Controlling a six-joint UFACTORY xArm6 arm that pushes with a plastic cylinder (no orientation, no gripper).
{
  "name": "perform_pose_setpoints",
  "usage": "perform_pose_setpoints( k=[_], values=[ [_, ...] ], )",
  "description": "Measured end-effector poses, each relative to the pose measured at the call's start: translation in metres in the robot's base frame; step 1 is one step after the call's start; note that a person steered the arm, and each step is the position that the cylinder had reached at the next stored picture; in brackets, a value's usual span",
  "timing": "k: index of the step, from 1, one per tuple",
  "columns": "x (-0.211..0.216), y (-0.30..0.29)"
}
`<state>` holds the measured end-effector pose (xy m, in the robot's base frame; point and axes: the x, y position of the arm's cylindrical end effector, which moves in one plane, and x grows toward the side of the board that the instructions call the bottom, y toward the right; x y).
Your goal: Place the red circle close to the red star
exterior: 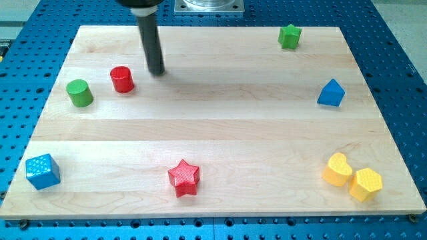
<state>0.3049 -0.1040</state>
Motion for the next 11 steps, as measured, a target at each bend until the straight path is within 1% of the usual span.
perform_pose_setpoints(
  k=[1, 2, 3, 4, 5, 6, 7, 8, 9, 10, 11],
  values=[
    [0.000, -0.053],
    [0.086, -0.053],
    [0.125, -0.050],
    [0.095, -0.079],
    [0.164, -0.100],
    [0.199, -0.063],
    [0.166, -0.069],
    [0.130, -0.061],
    [0.110, -0.023],
    [0.079, -0.016],
    [0.134, 0.008]
  ],
)
